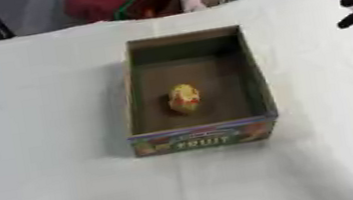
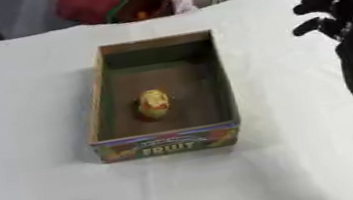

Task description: Pick up objects on the table and place them in the box.

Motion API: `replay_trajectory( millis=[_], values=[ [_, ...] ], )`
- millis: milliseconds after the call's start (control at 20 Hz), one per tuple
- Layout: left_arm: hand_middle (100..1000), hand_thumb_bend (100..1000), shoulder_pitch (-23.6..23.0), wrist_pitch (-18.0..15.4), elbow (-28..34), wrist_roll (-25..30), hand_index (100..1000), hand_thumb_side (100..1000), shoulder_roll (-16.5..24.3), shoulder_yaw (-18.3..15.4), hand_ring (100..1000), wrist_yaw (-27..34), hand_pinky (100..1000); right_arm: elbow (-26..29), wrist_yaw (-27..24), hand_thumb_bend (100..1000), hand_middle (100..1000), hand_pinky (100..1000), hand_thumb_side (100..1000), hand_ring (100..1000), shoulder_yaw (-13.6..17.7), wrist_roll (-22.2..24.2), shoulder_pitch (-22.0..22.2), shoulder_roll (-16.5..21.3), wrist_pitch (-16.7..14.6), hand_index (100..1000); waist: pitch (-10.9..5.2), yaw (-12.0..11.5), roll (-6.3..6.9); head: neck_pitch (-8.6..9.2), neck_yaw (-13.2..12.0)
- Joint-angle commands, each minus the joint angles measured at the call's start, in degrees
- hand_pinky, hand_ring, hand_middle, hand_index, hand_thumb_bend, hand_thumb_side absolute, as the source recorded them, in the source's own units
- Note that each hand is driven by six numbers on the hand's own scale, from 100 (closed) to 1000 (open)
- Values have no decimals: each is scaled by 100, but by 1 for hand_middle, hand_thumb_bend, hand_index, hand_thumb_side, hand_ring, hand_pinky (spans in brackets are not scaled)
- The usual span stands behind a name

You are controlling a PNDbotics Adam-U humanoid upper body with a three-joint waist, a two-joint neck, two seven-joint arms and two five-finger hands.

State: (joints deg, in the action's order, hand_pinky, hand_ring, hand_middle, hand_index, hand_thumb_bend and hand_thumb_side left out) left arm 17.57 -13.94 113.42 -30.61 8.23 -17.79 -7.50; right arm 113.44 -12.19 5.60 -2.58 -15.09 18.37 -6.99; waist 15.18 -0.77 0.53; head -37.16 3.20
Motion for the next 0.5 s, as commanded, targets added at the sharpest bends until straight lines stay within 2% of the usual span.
replay_trajectory(
  millis=[50, 500],
  values=[
    [564, 100, 26, -16, 117, 32, 718, 833, 55, -36, 554, 0, 462, 115, 37, 100, 591, 524, 862, 669, 11, -27, -47, 56, -2, 813, -76, -5, -5, -3, 54],
    [563, 100, 6, -2, 117, 64, 718, 837, 43, -41, 553, 28, 464, 115, 13, 100, 588, 523, 860, 665, 15, -106, -42, 39, 6, 814, -60, -1, 7, -84, 66]
  ],
)
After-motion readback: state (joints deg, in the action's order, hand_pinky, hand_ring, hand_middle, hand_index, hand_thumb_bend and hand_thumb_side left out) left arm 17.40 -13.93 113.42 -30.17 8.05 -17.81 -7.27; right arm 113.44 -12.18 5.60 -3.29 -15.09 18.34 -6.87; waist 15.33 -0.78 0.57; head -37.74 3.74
